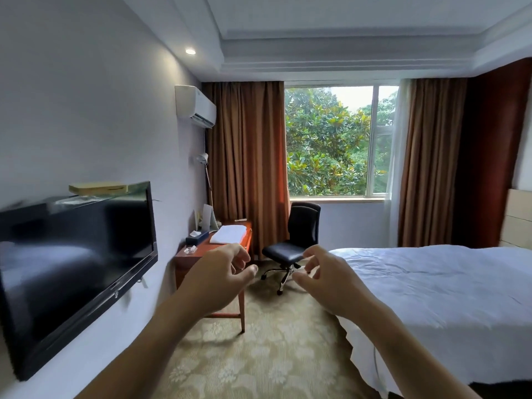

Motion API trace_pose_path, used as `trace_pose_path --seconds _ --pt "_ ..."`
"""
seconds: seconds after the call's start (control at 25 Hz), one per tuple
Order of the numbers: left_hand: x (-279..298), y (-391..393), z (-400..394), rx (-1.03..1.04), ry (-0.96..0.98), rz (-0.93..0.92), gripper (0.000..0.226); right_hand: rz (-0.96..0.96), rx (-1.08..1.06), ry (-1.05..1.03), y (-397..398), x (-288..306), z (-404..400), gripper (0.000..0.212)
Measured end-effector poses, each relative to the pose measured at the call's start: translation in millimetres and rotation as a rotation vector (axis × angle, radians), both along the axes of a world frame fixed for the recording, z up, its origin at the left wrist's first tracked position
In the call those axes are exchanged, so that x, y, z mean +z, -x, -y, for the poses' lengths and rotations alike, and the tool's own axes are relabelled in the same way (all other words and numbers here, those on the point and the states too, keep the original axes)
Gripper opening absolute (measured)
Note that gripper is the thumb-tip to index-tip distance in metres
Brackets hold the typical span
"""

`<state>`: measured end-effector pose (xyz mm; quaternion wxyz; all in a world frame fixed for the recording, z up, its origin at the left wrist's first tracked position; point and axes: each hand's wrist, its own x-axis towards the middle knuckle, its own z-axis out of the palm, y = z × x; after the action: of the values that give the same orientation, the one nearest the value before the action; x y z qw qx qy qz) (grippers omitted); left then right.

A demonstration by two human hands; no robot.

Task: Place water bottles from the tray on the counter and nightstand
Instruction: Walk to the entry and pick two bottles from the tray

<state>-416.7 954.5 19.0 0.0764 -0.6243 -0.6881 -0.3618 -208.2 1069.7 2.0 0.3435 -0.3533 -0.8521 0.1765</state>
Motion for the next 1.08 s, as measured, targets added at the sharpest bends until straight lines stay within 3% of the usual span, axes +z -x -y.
trace_pose_path --seconds 0.16,0.36,0.56,0.8,1.08 --pt "3.0 69.3 -106.5 0.093 -0.107 -0.008 0.027 0.009 -0.02 -0.078 71.3 12.3 -101.7 0.023" --pt "11.6 152.0 -213.0 0.18 -0.161 -0.011 0.05 -0.047 0.018 -0.132 172.8 32.2 -205.7 0.031" --pt "6.6 231.7 -255.3 0.303 -0.076 -0.036 0.048 -0.03 0.041 -0.091 273.6 24.7 -280.3 0.038" --pt "-4.0 328.6 -229.5 0.647 -0.005 0.018 0.033 -0.028 0.466 -0.121 440.1 18.6 -303.0 0.033" --pt "-11.0 353.7 -110.5 1.216 0.0 0.09 0.015 -0.072 1.141 0.014 585.1 10.5 -212.0 0.024"
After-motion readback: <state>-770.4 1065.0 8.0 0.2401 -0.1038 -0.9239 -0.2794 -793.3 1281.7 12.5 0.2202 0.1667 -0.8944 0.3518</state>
